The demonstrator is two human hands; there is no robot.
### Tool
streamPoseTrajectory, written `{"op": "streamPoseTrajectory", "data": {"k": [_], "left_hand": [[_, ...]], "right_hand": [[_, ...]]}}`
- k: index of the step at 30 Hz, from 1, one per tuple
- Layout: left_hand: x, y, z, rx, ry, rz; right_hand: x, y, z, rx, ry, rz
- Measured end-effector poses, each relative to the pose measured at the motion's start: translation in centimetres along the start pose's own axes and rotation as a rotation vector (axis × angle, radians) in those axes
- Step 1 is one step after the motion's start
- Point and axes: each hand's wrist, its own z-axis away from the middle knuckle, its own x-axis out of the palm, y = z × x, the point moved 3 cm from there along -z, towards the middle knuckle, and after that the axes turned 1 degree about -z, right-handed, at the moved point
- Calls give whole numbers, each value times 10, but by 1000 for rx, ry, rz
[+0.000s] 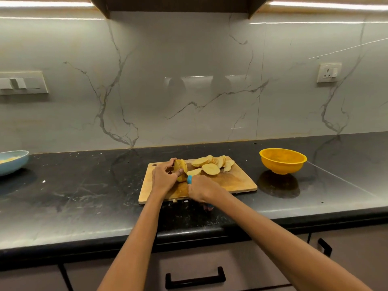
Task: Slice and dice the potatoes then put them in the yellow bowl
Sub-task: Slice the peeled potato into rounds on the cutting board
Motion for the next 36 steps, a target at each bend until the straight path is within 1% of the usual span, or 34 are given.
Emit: {"op": "streamPoseTrajectory", "data": {"k": [2, 6, 9, 11, 13, 16, 18, 20, 24, 26, 32, 36], "left_hand": [[-2, 1, 1, 8, -6, -9], [0, 3, 6, 50, -24, -23], [-2, 1, 5, -10, 19, -42], [-2, -1, 1, -88, 21, -33], [-2, -4, -2, -162, -11, 6], [-1, -7, -3, -226, -41, 53], [-2, -7, 0, -249, -48, 80], [-3, -6, 3, -235, -63, 86], [-4, -2, 7, -199, -83, 118], [-3, -2, 9, -187, -80, 108], [-4, 0, 10, -130, -48, 61], [-3, 0, 10, -117, -43, 52]], "right_hand": [[-7, -7, -3, 2, -36, 30], [-14, -16, 5, 29, -167, 38], [-15, -12, 21, 48, -193, 75], [-13, -1, 32, 47, -173, 103], [-10, 10, 44, 26, -120, 133], [-7, 18, 53, -37, -47, 177], [-9, 20, 50, -41, -36, 112], [-17, 21, 43, -43, -13, 19], [-47, 10, 30, -94, 127, -123], [-53, 2, 29, -121, 167, -176], [-32, -6, 29, -144, 169, -120], [-32, -6, 27, -151, 172, -95]]}}
